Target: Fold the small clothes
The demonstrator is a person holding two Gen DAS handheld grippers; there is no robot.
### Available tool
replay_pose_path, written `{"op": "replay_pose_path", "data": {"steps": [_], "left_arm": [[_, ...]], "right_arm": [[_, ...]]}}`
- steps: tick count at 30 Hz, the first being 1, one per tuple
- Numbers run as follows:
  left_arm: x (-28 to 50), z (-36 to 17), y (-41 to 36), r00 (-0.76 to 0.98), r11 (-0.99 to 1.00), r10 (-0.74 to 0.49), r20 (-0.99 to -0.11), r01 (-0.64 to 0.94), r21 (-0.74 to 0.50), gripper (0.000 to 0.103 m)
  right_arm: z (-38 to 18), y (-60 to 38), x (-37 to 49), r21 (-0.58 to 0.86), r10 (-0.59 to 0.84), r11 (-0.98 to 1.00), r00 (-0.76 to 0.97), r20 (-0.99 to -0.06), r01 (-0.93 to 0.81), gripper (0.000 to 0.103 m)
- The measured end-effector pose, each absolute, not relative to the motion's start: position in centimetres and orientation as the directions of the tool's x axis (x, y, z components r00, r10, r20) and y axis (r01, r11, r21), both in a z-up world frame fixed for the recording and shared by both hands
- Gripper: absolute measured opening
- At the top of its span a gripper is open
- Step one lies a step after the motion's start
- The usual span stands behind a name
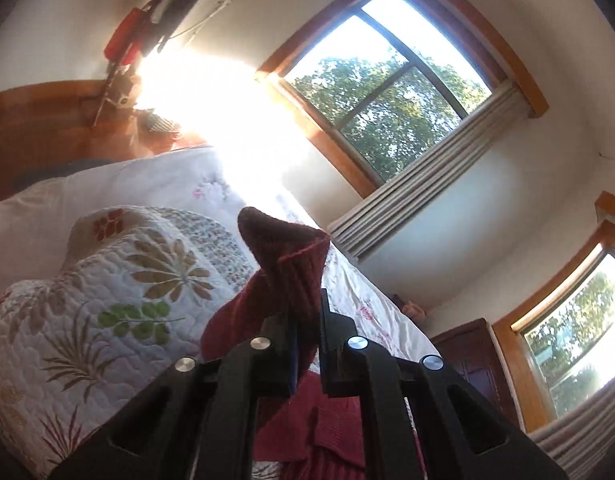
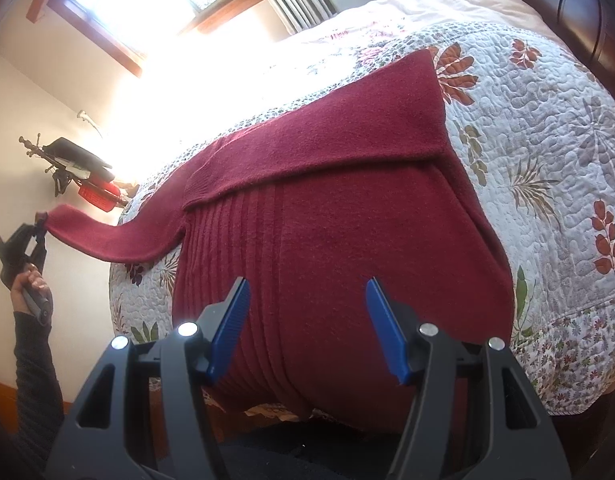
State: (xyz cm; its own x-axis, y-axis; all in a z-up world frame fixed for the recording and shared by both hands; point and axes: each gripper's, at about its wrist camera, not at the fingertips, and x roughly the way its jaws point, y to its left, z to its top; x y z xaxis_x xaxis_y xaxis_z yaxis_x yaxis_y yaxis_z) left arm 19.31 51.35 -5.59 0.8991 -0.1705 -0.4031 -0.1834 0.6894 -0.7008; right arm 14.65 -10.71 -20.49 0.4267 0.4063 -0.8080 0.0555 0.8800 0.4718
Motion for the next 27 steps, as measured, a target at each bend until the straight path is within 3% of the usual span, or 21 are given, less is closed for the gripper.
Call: {"op": "replay_pose_path", "data": {"steps": [5,11,20,27], "left_arm": [[23.5,-1.9,42.9,0.875,0.764,-0.303,-0.378,-0.014,-0.645,0.007],[27.1,-2.8,33.3,0.792,0.788,-0.434,-0.43,0.102,-0.608,0.007],[31.0,-9.2,20.9,0.629,0.792,-0.553,-0.547,0.192,-0.58,0.007],[32.2,-16.9,12.7,0.464,0.809,-0.578,-0.671,0.214,-0.548,0.007]], "right_arm": [[-20.6,-12.3,14.0,0.492,0.41,0.867,0.447,-0.795,0.08,0.06],[-21.0,-15.1,12.7,0.506,0.392,0.851,0.471,-0.79,0.141,0.061],[-21.4,-19.7,10.2,0.506,0.342,0.829,0.497,-0.797,0.24,0.061],[-20.9,-22.6,8.2,0.5,0.299,0.815,0.526,-0.796,0.294,0.062]]}}
